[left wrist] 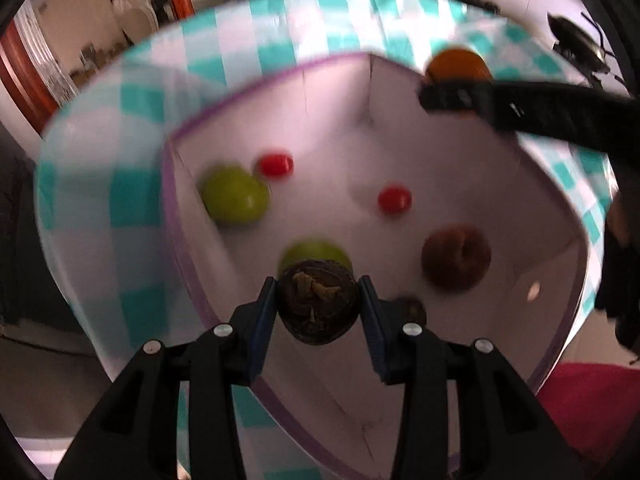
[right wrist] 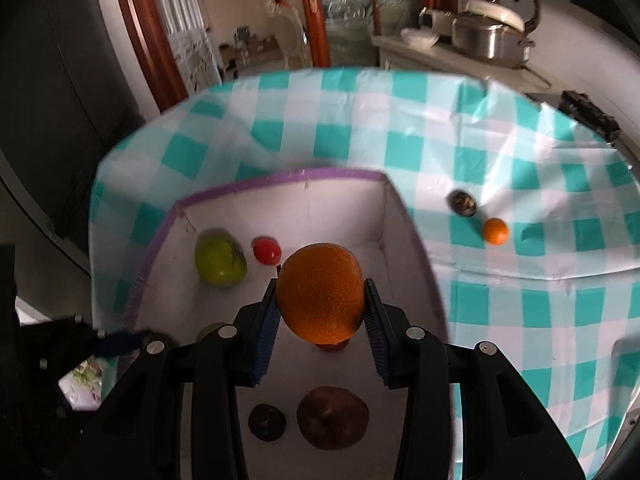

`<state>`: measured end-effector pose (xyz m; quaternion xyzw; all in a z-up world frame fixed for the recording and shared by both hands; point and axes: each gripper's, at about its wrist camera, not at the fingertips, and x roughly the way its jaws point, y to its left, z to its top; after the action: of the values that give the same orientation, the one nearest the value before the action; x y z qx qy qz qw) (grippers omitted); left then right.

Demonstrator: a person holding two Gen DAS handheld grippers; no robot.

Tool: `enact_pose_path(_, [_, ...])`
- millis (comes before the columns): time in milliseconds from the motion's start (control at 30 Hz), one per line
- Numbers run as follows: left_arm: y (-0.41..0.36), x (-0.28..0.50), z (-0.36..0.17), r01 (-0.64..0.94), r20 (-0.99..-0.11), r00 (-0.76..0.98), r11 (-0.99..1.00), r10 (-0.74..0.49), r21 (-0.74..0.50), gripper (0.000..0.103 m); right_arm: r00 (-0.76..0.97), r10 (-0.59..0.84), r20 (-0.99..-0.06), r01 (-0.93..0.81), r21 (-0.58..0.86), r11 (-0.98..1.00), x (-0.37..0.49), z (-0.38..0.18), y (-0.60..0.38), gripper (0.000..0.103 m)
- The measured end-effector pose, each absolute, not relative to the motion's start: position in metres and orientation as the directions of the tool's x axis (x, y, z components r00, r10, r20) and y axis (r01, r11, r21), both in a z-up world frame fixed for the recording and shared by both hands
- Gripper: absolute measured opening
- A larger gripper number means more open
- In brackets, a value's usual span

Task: Organize fruits
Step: 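Carry the orange and lychee into the white box and open both tools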

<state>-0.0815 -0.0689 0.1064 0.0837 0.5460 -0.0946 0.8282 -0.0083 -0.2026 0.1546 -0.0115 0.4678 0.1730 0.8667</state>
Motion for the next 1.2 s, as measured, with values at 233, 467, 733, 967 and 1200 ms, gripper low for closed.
enact_pose_path(233, [-0.092,-0.090,0.080,0.355,-0.948,0.317,0.930,-0.026,0.094,0.041,0.393,0.251,-0.885,-0.330,0.119,0.936,0.023,0.113,-0.182,0.040])
enact_pose_path(467, [-0.074,-0.053,0.087,0.213,-0.943,0.315,0.976,-0.108,-0.041,0.041,0.342,0.253,-0.905,-0.393,0.107,0.913,0.052,0.092,-0.169,0.040])
enact_pose_path(733, [-0.053,0.028,0.063,-0.010,-0.964,0.215,0.987,-0.156,-0.162,0.041,0.260,0.289,-0.921,-0.357,0.186,0.915,0.072,0.057,-0.177,0.040])
enact_pose_path(967, [-0.065,0.063,0.031,-0.050,-0.983,0.156,0.993,-0.096,-0.105,0.041,0.251,0.318,-0.914,-0.337,0.225,0.914,0.093,0.052,-0.175,0.040])
enact_pose_path(1200, [-0.081,0.059,0.015,-0.014,-0.988,0.153,1.000,-0.024,-0.027,0.042,0.194,0.276,-0.941,-0.352,0.196,0.915,0.105,0.037,-0.167,0.041])
